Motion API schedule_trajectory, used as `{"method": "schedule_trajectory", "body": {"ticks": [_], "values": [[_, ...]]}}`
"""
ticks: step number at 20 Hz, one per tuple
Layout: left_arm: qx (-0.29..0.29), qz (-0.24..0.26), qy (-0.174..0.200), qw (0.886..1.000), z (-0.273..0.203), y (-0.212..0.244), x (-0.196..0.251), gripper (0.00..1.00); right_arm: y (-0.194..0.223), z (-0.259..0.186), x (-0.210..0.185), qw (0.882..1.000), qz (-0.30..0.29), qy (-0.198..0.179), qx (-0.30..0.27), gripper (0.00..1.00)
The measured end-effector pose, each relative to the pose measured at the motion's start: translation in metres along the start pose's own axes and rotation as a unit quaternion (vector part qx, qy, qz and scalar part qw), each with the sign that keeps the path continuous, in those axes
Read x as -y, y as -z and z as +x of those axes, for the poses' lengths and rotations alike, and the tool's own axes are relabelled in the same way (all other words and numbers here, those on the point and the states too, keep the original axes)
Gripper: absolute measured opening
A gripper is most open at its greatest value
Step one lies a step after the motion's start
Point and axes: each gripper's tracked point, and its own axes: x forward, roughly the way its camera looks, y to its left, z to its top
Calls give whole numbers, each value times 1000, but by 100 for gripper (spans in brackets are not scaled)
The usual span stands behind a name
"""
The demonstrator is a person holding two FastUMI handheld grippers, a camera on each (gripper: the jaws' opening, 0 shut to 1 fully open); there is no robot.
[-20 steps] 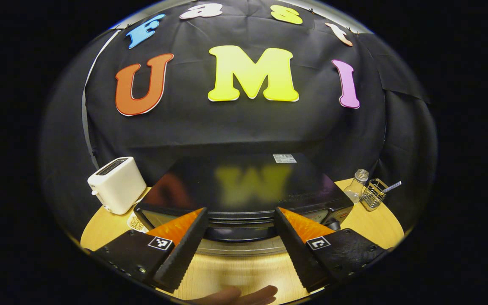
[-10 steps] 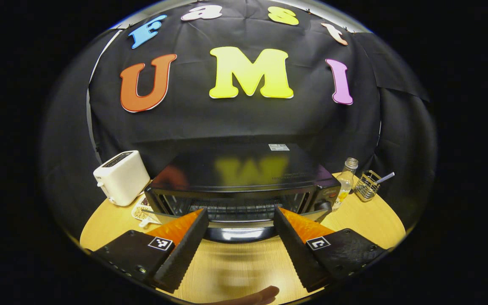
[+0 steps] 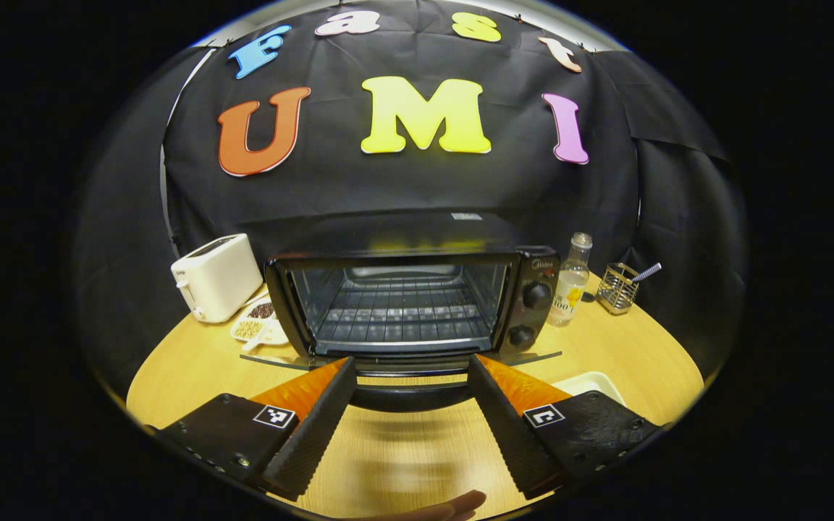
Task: Open the electric oven with the left hand, put the food in, and close the electric oven.
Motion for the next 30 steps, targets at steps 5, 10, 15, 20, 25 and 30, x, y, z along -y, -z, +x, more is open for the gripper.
{"method": "schedule_trajectory", "body": {"ticks": [5, 10, 15, 20, 25, 30], "values": [[-9, -1, -1, 1000, -9, 34, 2, 99, 4, 0, -3, 1000, -10, -2, 0, 100], [-29, 4, 0, 1000, -9, 66, 4, 98, 12, 2, 0, 1000, -6, -2, -11, 100], [-79, -10, 0, 997, 1, 107, 6, 97, 18, 5, 3, 1000, -6, 1, -17, 100], [-97, -11, 0, 995, 5, 127, 10, 98, 29, 9, 1, 999, 2, -3, -34, 100], [-65, -16, 4, 998, 0, 110, 8, 98, 43, 26, 1, 999, 6, -7, -53, 100], [8, -5, -22, 1000, -31, 69, 1, 97, 72, 67, 13, 995, -2, 14, -99, 96]]}}
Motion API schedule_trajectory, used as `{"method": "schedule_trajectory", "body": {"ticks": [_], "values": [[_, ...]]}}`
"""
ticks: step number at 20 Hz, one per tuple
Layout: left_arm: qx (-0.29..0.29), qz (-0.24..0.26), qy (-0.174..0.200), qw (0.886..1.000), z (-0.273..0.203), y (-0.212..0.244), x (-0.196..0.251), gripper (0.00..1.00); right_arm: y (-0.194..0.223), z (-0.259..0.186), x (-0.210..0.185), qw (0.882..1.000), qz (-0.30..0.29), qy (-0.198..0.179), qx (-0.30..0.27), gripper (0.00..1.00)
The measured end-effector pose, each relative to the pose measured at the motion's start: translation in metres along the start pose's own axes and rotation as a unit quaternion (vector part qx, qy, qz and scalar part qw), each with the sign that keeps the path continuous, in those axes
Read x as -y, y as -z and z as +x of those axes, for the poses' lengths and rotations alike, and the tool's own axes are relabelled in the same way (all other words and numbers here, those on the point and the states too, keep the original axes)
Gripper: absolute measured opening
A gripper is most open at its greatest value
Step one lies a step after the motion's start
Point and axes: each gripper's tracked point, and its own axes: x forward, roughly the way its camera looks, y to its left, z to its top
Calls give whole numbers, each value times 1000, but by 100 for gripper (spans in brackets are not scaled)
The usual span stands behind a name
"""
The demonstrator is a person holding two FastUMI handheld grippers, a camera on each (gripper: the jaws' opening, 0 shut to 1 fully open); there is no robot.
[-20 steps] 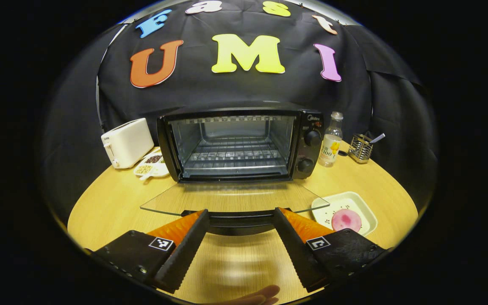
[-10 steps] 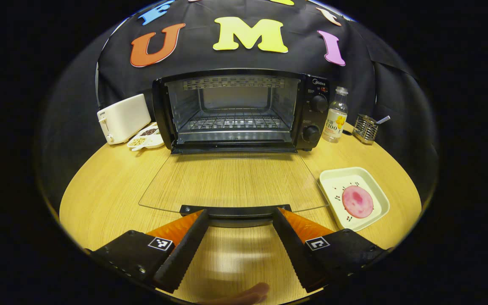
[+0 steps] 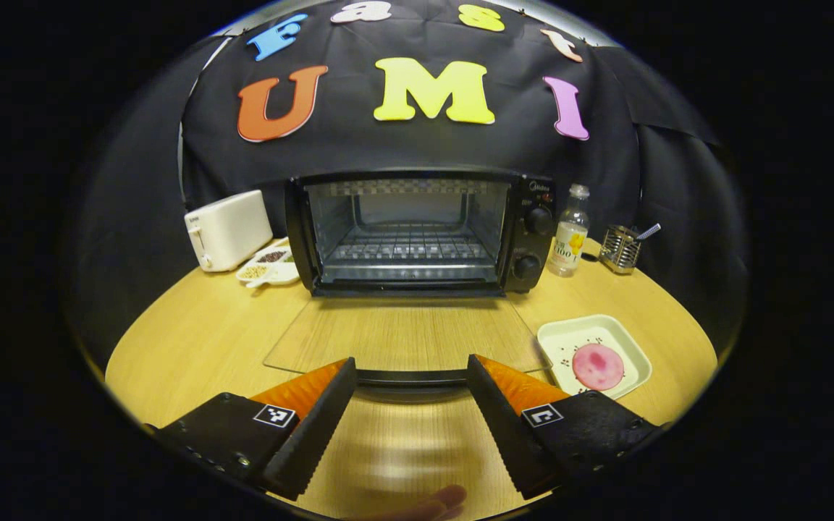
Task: Open the electric oven with the left hand, put the food in, and close the electric oven.
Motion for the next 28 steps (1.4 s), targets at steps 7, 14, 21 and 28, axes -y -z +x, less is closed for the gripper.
{"method": "schedule_trajectory", "body": {"ticks": [7, 14, 21, 28], "values": [[114, 16, 14, 993, -85, -76, 26, 97, 70, 79, -8, 987, -24, -24, -157, 97], [195, -9, -6, 981, -154, -155, 1, 96, 139, 129, -24, 950, -26, -75, -303, 96], [251, -12, -16, 968, -202, -208, -13, 97, 219, 150, -36, 888, -3, -112, -445, 78], [265, 6, -26, 964, -213, -212, -21, 97, 274, 132, -37, 821, 50, -106, -559, 54]]}}
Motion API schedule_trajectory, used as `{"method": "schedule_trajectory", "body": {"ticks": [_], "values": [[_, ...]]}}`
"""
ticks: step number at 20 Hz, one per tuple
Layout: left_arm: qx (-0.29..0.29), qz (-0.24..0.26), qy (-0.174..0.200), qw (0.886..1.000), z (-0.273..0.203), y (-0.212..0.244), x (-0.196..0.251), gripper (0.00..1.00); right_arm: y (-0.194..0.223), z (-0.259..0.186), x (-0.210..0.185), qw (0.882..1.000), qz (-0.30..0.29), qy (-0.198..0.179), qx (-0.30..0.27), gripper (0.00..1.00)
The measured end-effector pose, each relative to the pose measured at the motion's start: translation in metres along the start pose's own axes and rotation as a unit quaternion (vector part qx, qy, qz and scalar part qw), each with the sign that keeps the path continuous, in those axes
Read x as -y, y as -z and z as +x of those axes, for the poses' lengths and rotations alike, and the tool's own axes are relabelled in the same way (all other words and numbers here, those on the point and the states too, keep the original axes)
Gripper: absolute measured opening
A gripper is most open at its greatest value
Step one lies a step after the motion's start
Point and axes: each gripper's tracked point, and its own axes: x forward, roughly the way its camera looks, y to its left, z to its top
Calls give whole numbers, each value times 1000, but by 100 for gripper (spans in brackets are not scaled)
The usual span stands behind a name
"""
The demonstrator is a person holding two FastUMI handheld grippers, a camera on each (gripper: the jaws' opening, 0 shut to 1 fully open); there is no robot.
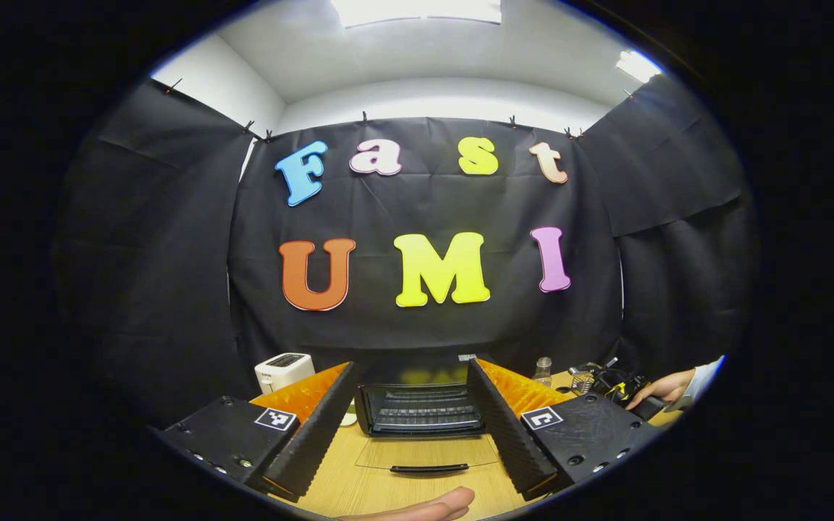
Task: Open the electric oven with the left hand, put the food in, and close the electric oven.
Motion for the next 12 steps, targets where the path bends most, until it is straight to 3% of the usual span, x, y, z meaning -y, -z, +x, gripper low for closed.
{"method": "schedule_trajectory", "body": {"ticks": [2, 3, 5, 12], "values": [[-4, -8, 1, 1000, -1, 4, -1, 97, 2, 8, -7, 999, 12, -29, -31, 37], [-8, -12, 0, 1000, 0, 8, -3, 97, 0, 15, -2, 999, 14, -30, -31, 17], [-14, -12, -6, 1000, 1, 11, -7, 97, -3, 10, 3, 996, 45, -62, -49, 2], [-24, -15, -2, 1000, -4, 10, -8, 97, -3, 5, 3, 982, 112, -145, -40, 1]]}}
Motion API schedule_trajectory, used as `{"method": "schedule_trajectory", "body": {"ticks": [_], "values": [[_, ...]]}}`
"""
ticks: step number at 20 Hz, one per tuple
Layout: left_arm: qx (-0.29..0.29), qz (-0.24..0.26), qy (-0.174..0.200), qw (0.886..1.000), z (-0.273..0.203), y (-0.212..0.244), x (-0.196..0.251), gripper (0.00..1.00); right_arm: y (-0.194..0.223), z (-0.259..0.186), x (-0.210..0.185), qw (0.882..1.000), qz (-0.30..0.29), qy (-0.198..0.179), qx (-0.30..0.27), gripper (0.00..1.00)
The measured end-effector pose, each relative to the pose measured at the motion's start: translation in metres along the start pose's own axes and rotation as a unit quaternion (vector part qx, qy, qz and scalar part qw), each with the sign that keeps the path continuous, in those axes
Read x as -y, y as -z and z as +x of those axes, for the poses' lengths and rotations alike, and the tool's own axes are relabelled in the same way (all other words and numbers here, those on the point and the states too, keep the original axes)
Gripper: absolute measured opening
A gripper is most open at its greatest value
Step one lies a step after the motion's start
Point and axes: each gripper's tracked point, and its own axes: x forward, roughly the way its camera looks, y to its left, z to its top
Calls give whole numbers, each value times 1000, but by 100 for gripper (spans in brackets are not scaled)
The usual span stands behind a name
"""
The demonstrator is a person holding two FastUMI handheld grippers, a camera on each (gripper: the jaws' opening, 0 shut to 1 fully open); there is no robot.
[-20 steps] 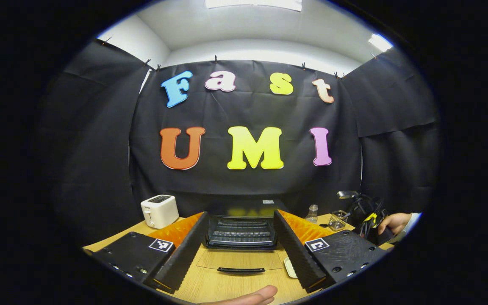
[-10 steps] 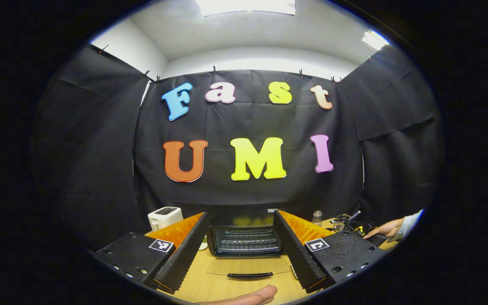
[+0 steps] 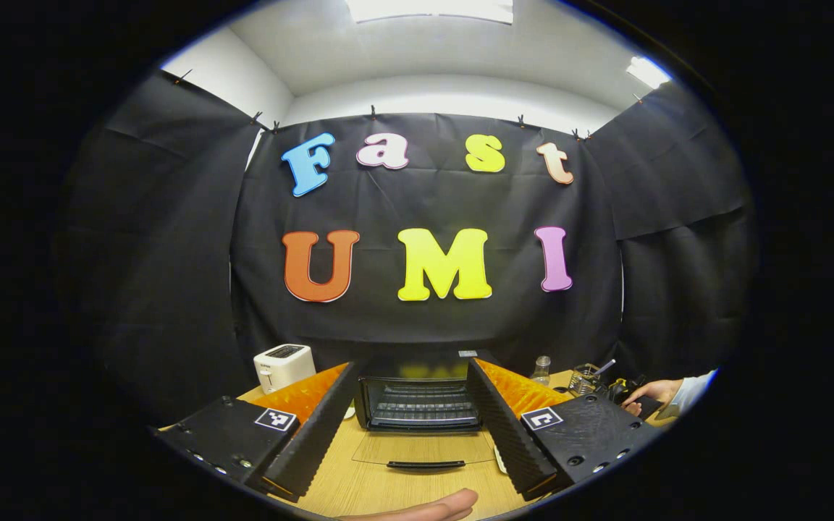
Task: Open the electric oven with the left hand, put the food in, and close the electric oven.
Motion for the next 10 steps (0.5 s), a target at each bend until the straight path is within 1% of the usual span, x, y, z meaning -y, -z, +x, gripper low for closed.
{"method": "schedule_trajectory", "body": {"ticks": [1, 2, 3, 4, 7, 10], "values": [[-4, 2, -1, 1000, 0, 2, -2, 97, -1, -1, 3, 1000, 5, -1, 9, 4], [-8, 6, -5, 1000, -1, 2, -6, 97, -2, -4, 8, 1000, 8, 1, 20, 1], [-8, 11, -9, 1000, -2, 2, -8, 97, -2, -8, 10, 1000, 12, 0, 28, 4], [-9, 15, -11, 1000, -3, 0, -8, 97, 1, -13, 11, 999, 13, -1, 35, 1], [-13, 23, -3, 1000, -4, 2, -2, 97, 6, -28, 9, 999, 7, 0, 53, 1], [-15, 28, 3, 999, -5, 5, 1, 97, 10, -47, -1, 997, -4, 2, 73, 1]]}}
